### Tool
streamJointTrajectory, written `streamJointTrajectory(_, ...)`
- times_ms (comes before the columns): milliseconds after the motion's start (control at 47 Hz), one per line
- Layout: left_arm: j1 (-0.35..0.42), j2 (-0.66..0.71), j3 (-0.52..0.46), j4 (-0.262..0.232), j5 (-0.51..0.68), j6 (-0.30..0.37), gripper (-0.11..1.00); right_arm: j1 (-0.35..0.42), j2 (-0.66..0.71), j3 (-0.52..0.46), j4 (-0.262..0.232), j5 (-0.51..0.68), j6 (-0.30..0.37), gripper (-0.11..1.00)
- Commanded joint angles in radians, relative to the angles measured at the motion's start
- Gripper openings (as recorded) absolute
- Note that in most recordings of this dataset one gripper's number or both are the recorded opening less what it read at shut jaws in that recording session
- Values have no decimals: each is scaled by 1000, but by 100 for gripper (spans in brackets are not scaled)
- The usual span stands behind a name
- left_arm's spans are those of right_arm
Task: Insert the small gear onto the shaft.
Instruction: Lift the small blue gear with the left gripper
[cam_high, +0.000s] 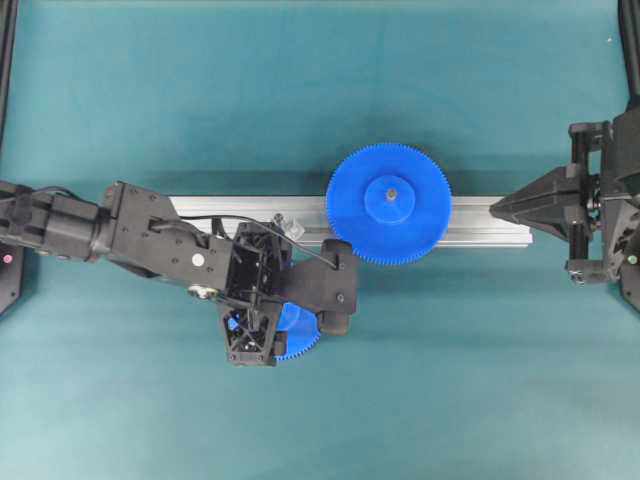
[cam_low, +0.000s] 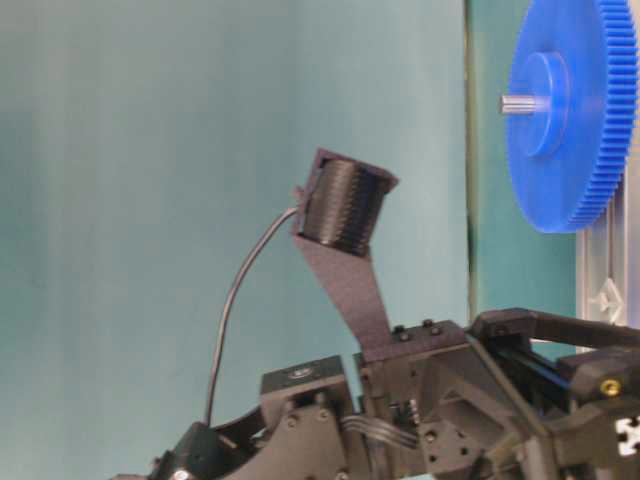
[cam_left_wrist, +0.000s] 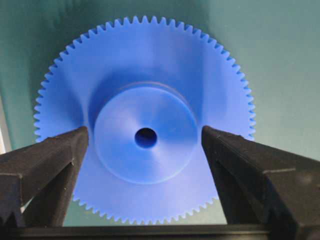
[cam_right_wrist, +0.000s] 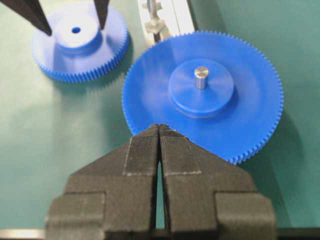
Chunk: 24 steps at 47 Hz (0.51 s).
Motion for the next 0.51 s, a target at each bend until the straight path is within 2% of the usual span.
streamJointTrajectory(0, -5, -14, -14, 3, -6, 0, 93, -2, 3, -9, 2, -5, 12, 2)
streamJointTrajectory(489, -5, 6, -12, 3, -34, -3, 93, -2, 3, -9, 2, -6, 12, 2)
